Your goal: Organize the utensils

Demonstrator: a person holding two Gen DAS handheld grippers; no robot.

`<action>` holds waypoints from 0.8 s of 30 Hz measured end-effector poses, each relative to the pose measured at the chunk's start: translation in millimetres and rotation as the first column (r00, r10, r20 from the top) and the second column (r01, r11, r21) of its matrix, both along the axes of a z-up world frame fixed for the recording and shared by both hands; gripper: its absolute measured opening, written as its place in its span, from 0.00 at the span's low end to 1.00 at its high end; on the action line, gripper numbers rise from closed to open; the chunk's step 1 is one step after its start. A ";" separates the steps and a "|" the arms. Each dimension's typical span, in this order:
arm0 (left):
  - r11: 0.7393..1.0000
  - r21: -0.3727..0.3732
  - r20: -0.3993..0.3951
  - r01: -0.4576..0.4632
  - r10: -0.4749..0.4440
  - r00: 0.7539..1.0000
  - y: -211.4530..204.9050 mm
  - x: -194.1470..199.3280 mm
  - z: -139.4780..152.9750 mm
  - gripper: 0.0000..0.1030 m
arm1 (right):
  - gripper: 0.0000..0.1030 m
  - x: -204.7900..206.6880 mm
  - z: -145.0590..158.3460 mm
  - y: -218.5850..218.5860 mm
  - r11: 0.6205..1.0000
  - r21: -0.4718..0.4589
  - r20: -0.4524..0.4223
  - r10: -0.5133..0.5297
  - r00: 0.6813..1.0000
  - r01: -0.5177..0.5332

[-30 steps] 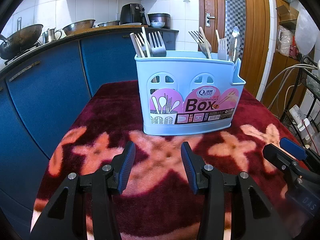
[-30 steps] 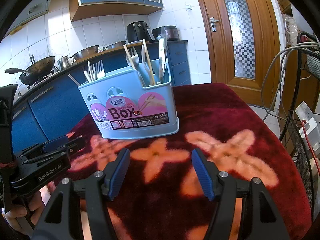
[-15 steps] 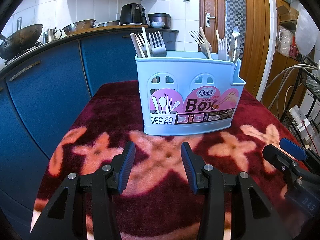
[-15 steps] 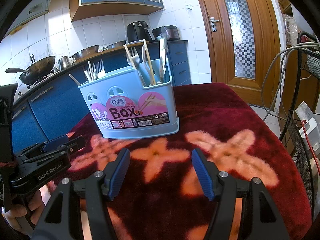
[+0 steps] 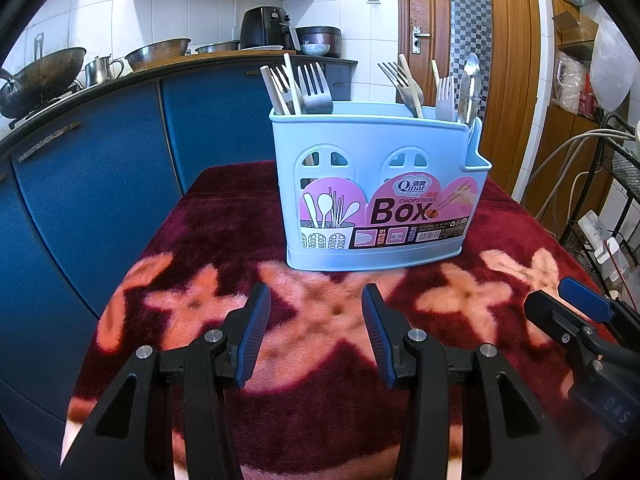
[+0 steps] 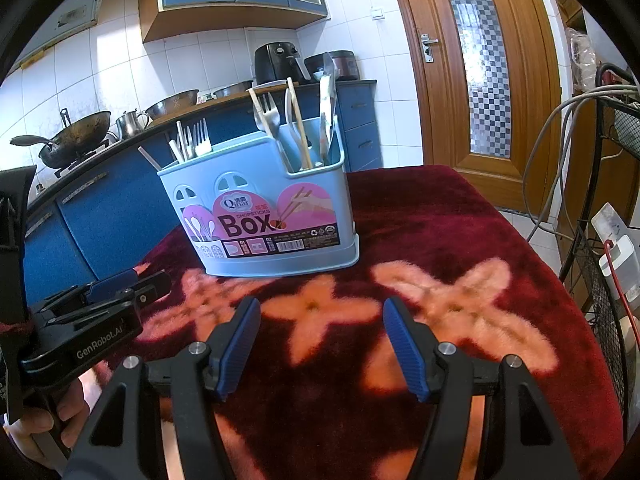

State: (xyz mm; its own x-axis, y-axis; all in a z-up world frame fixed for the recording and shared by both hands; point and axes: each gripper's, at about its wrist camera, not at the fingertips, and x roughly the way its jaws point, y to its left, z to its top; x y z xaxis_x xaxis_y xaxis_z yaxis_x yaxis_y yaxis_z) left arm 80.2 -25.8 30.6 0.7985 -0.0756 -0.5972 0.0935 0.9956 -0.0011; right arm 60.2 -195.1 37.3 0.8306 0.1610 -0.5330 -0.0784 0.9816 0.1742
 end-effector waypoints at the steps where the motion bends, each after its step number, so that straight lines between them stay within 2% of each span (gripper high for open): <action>1: 1.000 0.000 0.001 0.000 0.000 1.000 0.1 0.0 0.1 0.47 | 0.65 -0.1 0.3 0.2 1.000 0.000 0.000 0.000 1.000 0.000; 24: 1.000 -0.005 -0.001 -0.004 0.004 1.000 -0.8 0.8 1.2 0.47 | 0.65 -0.2 0.6 0.4 1.000 0.000 -0.001 0.001 1.000 -0.001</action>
